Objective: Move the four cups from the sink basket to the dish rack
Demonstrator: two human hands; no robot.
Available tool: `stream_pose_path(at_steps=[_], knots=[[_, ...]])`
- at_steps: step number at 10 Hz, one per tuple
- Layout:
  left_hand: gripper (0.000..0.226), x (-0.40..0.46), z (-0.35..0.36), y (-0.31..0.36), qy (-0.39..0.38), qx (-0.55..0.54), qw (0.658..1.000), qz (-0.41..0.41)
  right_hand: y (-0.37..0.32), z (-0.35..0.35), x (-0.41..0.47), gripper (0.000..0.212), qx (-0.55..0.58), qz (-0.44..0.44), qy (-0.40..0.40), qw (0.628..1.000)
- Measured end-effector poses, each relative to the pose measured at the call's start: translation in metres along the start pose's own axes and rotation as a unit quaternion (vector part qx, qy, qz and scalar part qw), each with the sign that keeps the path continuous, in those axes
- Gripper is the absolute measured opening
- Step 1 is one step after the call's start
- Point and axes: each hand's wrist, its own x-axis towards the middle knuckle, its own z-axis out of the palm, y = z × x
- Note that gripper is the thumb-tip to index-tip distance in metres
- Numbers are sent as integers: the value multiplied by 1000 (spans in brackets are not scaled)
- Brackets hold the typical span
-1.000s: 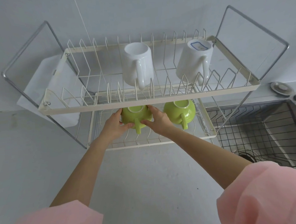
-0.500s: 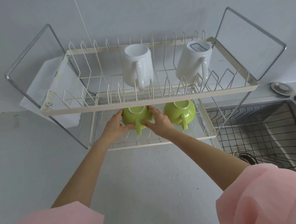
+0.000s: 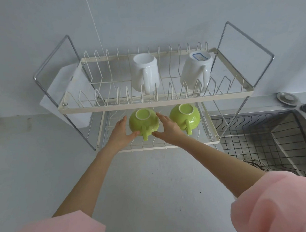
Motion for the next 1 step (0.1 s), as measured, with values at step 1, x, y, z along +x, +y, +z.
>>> stream_pose_path(at_steps=[1], knots=[[78,-17,1,5,18,36,999,22,2,-8,-18,74,-32,-3,12,999]])
